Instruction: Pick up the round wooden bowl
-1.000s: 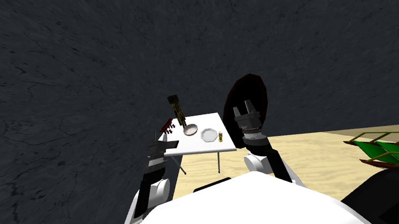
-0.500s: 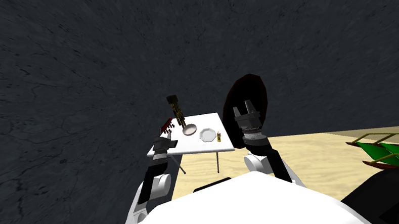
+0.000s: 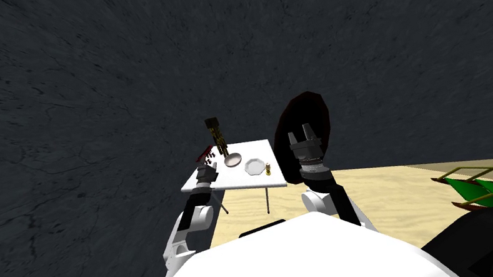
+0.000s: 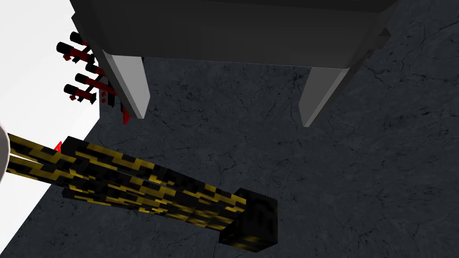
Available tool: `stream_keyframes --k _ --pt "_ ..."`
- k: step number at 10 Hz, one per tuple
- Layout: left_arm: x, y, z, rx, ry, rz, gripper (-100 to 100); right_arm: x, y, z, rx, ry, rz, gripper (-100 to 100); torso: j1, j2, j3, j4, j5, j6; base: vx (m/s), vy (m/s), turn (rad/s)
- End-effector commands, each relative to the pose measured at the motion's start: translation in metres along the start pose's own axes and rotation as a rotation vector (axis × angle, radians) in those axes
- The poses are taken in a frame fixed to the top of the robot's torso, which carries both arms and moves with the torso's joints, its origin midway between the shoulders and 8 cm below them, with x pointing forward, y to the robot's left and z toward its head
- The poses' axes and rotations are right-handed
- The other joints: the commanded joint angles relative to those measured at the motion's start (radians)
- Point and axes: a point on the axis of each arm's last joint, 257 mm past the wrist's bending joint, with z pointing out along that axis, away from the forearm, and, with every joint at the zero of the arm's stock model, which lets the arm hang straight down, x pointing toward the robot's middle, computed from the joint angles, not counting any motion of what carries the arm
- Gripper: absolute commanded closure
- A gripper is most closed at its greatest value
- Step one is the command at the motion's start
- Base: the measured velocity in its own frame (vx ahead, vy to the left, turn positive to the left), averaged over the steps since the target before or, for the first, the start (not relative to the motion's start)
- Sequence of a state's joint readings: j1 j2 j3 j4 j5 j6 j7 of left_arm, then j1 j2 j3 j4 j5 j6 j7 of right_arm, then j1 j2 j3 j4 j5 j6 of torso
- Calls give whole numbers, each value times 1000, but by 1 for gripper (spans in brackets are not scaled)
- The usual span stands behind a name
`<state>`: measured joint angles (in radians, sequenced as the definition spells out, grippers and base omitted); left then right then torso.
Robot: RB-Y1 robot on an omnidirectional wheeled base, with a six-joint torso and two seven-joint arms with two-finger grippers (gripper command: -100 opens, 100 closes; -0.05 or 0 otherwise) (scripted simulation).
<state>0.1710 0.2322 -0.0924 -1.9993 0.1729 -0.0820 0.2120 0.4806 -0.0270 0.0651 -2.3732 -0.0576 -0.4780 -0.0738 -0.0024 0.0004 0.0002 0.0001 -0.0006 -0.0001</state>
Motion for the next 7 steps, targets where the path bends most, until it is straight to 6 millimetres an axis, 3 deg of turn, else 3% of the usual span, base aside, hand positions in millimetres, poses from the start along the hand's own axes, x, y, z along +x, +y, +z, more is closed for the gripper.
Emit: stream_keyframes --k 1,5,7 --pt "3 14 13 -47 12 -25 -100 0 0 0 0 0 0 0 0 0 0 0 0 0 -13 -40 28" --pt "6 42 34 -140 26 -64 -100 0 0 0 0 0 0 0 0 0 0 0 0 0 -17 -36 22" --pt "6 48 34 -164 21 -63 -100 0 0 0 0 0 0 0 -1 0 0 0 0 0 -13 -34 6"
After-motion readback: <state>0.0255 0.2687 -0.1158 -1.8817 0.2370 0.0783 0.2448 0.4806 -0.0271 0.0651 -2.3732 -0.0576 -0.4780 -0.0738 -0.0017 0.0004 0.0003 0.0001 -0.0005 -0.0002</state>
